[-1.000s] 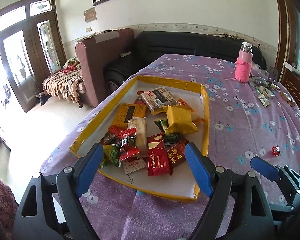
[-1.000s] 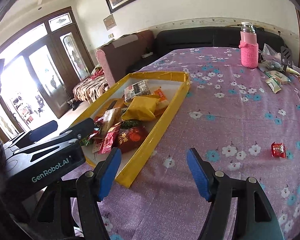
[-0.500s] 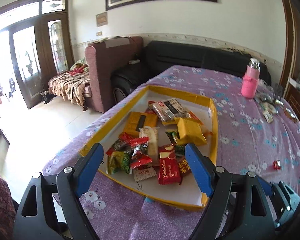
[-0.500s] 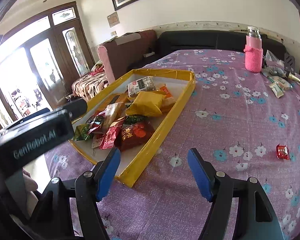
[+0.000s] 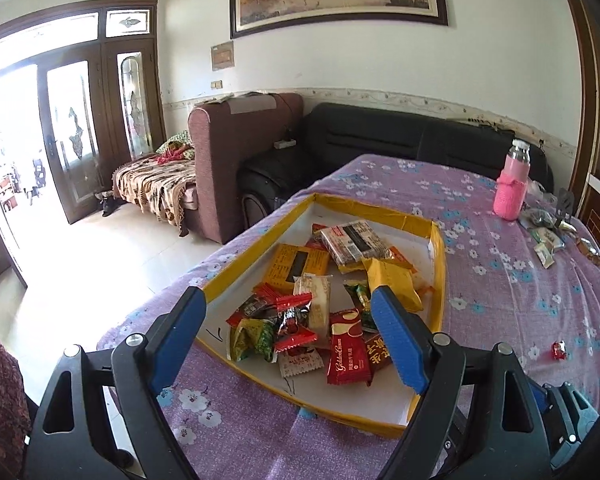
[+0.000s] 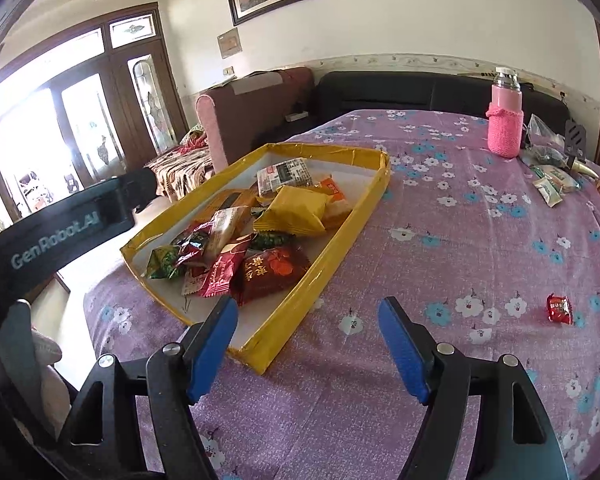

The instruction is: Organize snacks

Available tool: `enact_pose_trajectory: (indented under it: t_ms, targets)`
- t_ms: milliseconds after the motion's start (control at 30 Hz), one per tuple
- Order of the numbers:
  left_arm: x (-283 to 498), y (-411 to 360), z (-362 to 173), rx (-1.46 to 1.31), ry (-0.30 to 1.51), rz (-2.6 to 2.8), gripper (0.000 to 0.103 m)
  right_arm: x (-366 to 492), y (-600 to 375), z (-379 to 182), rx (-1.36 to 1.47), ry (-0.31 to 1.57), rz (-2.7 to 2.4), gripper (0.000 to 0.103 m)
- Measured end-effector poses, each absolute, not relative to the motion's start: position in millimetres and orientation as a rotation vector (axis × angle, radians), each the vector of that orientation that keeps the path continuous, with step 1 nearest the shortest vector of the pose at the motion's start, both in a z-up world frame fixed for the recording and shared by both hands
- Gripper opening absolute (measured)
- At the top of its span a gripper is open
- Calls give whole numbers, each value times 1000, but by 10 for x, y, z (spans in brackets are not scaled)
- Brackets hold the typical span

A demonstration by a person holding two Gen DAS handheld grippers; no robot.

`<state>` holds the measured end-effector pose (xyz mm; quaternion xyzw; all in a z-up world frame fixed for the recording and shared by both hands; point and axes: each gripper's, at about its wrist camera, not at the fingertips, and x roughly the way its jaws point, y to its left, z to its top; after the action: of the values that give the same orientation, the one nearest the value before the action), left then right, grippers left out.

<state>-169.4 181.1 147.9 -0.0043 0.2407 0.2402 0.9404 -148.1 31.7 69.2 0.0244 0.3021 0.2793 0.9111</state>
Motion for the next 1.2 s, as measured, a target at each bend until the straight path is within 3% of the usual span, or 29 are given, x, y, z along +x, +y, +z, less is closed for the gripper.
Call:
enact_pose_trajectory:
  t_ms: [500, 800, 900, 1200]
  targets:
    - [-1735, 1818, 1441, -5, 509, 490, 86, -1577, 372, 697, 27, 608, 580, 75]
    - [-2050, 1611, 1707, 109, 333, 665, 86, -1644, 307, 759, 45, 572, 594, 76]
    - [-2165, 1528, 1794, 152, 276, 666, 102, -1690, 302, 803, 39, 549, 603, 77]
    - [-2136, 1526, 1788, 110, 350, 539, 103, -1744, 329, 832, 20, 535, 613, 78]
